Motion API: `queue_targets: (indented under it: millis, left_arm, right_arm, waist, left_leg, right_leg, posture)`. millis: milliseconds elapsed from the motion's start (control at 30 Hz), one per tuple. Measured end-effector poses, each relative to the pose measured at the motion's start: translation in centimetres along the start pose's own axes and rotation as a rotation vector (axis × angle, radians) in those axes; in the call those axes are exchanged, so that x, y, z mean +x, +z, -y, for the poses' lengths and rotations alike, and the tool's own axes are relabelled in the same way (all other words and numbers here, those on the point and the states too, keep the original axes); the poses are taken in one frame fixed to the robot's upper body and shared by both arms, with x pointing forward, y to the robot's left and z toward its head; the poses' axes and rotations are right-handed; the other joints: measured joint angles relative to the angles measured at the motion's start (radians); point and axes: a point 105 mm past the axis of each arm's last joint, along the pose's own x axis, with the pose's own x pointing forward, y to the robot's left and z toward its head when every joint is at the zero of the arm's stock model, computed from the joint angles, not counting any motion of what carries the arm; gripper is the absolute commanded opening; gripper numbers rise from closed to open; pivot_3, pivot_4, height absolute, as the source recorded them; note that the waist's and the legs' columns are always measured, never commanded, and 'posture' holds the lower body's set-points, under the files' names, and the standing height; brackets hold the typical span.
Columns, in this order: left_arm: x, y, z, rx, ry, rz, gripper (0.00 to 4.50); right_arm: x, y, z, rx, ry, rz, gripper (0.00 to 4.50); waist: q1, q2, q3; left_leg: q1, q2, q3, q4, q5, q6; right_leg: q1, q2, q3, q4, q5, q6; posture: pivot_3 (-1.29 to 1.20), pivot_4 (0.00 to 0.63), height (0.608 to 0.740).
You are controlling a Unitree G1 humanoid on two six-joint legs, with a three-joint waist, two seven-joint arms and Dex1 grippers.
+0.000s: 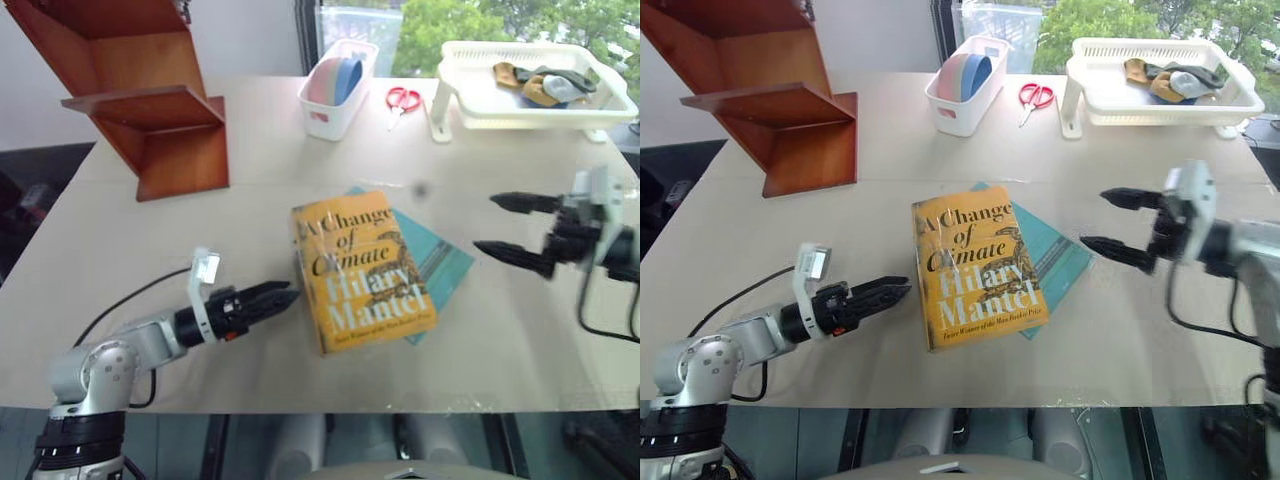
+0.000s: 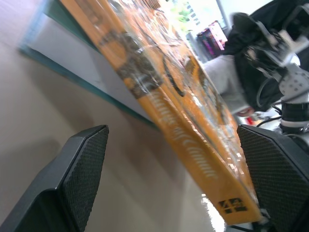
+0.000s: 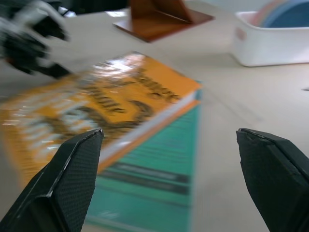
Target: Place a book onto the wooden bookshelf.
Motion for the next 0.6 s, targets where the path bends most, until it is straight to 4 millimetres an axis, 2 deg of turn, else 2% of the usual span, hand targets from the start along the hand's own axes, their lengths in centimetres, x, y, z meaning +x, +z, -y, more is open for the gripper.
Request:
queue_targets:
  millis: [100,200,433,533,600]
  left_arm:
    - [0.6,-0.3,-0.3,-0.064,-0.027,-0.001,4.49]
    - [1.8,-0.5,-0.6,-0.138,-0.068,-0.009,4.49]
    - [4.3,0.9,-1.2,-0.263,-0.151,0.012,4.49]
    - [4.6,0.3,-1.2,-0.280,-0.170,-0.029,3.67]
    - [4.5,-0.1,-0.9,-0.301,-0.197,-0.060,2.86]
  right_arm:
    - [-1.1,1.3,-2.1,0.027,0.057,0.029,4.50]
    - [-2.1,0.9,-4.1,0.063,0.103,0.023,4.50]
    - [-2.0,0.5,-4.9,0.060,0.087,0.001,4.50]
    - [-2.0,0.5,-4.8,0.048,0.072,0.002,4.50]
    - [-2.0,0.5,-4.7,0.043,0.067,0.000,4.50]
  waist:
    - [0.000,-0.002,-0.001]
    - [0.003,-0.002,-0.002]
    - [-0.001,-0.002,-0.002]
    - [0.000,-0.002,-0.002]
    - [0.001,-0.002,-0.002]
  left_leg:
    - [0.000,0.000,0.000,0.001,0.000,0.000]
    - [0.000,0.000,-0.001,0.003,0.000,0.000]
    - [-0.001,0.000,-0.001,0.008,0.000,0.000]
    - [-0.001,0.000,-0.001,0.007,0.000,0.000]
    - [-0.002,0.000,-0.001,0.007,0.000,0.000]
  right_leg:
    - [0.000,0.001,0.000,0.001,0.000,0.000]
    - [0.001,0.001,-0.001,0.001,0.000,0.000]
    - [0.001,0.003,0.000,0.003,0.000,0.001]
    - [0.001,0.003,-0.001,0.002,0.000,0.001]
    - [0.001,0.003,-0.001,0.002,0.000,0.001]
  posture:
    - [0.00,0.150,0.740]
    - [0.00,0.150,0.740]
    - [0.00,0.150,0.740]
    - [0.00,0.150,0.740]
    - [0.00,0.150,0.740]
